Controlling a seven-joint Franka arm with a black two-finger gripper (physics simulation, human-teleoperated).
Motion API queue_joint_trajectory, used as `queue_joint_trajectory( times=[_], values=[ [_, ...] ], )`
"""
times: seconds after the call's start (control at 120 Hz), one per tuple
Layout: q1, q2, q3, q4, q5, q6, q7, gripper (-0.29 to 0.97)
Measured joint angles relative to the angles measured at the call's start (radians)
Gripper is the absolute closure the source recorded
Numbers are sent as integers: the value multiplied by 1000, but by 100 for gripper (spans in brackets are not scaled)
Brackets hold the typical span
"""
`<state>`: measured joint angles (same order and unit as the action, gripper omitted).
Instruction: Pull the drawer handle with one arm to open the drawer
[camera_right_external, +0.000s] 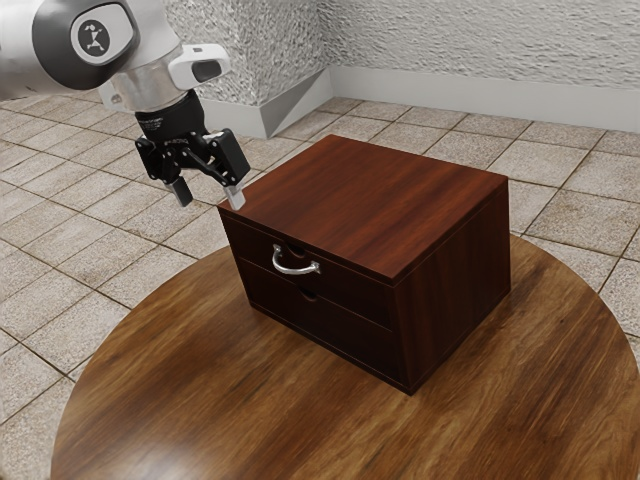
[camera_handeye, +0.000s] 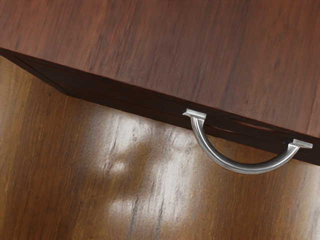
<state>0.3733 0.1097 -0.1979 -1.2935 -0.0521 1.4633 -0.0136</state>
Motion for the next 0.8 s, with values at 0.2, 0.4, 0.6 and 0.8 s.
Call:
queue_joint_trajectory(
  times=[0.2, 0.4, 0.6, 0.8],
  values=[
    [0, -2, 0, 11, 1, -1, 5, 0],
    [13, -72, -82, 207, -35, -13, 265, 0],
    [-104, -80, -88, 187, -62, -33, 604, 0],
    [-63, -199, -50, -66, -55, 143, 874, 0]
  ],
)
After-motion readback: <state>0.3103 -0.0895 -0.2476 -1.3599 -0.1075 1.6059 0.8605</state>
